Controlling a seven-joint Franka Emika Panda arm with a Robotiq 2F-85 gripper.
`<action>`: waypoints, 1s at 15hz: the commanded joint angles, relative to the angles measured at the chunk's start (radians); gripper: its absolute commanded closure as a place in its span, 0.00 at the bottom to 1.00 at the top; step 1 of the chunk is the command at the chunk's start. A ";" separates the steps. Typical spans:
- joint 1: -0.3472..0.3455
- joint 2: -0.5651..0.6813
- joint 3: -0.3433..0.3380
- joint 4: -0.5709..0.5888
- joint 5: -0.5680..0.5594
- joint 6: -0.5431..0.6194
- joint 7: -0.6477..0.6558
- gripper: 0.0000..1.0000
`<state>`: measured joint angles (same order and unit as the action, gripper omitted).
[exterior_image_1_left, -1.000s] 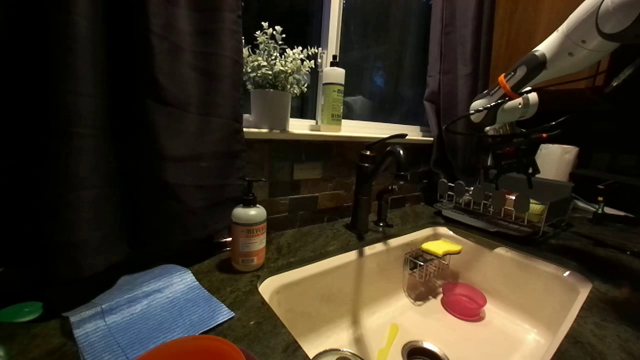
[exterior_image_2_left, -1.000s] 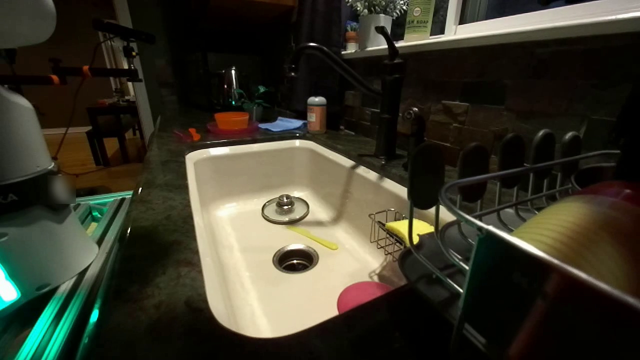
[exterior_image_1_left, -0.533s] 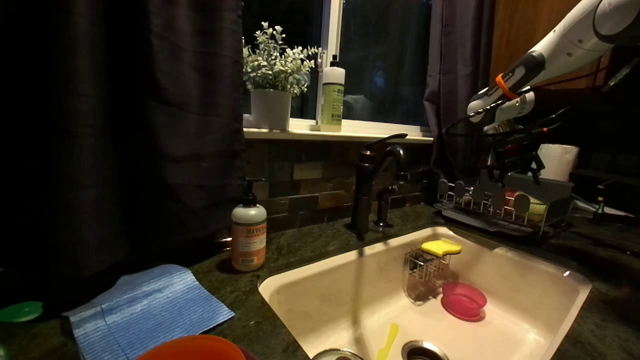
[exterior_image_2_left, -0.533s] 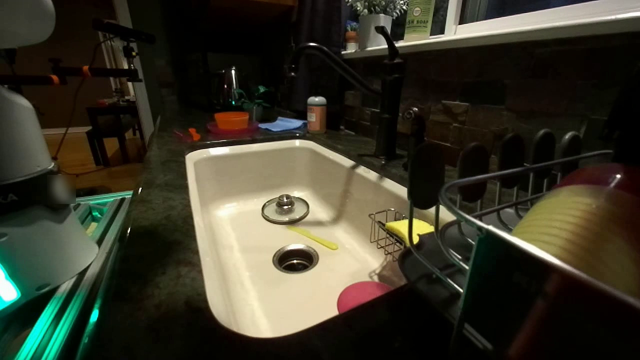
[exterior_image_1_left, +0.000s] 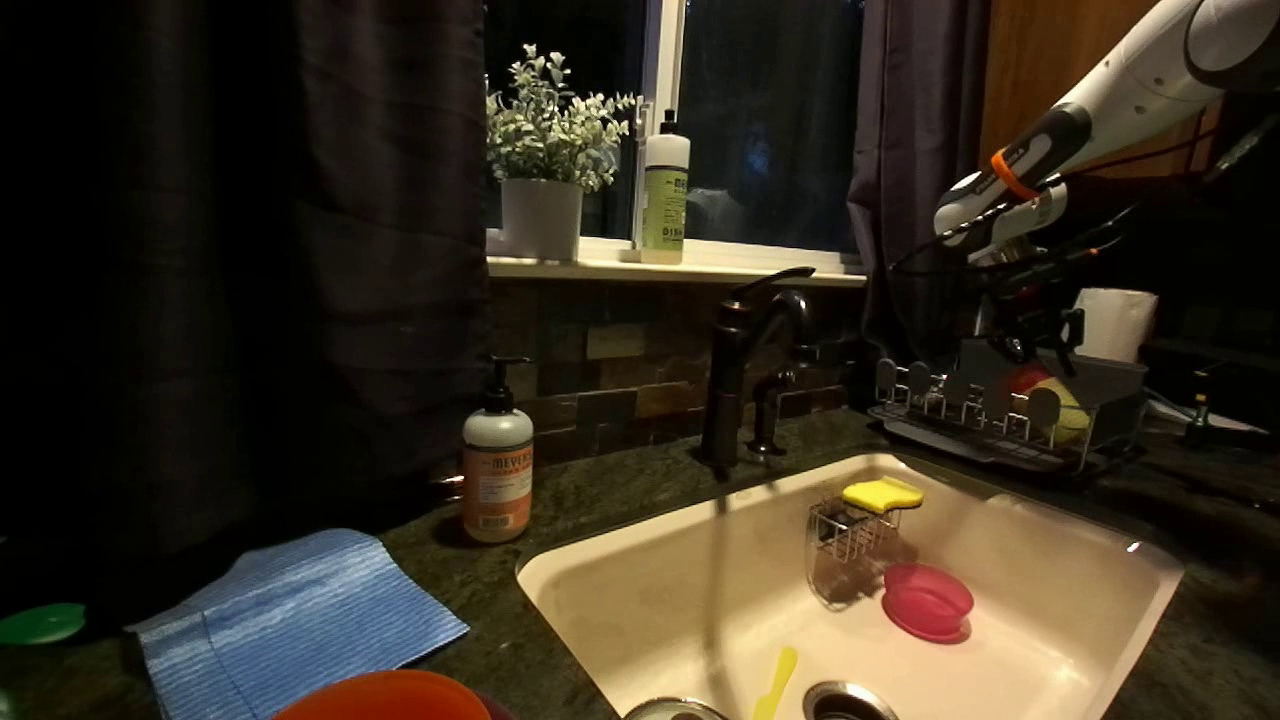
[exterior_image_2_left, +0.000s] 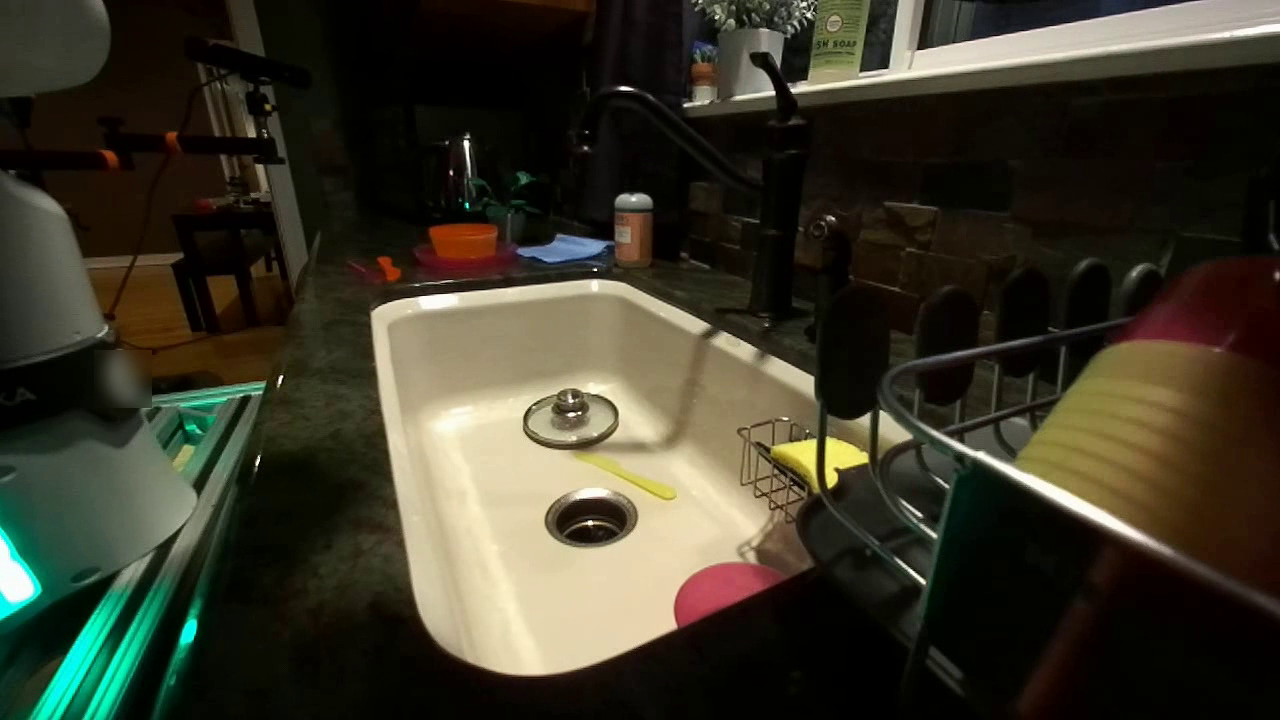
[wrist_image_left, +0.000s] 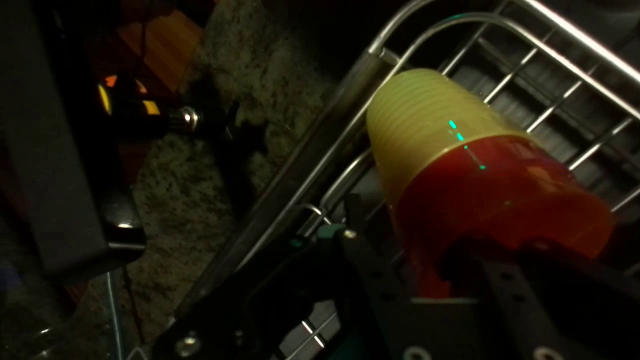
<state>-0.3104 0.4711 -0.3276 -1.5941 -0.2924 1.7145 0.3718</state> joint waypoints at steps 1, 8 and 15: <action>0.007 0.009 -0.011 0.010 -0.015 -0.033 -0.006 0.80; 0.007 -0.026 -0.014 -0.001 -0.005 -0.020 0.003 0.98; 0.037 -0.149 0.008 -0.066 -0.009 0.030 -0.019 0.98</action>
<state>-0.2918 0.4082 -0.3316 -1.5960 -0.2979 1.7077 0.3704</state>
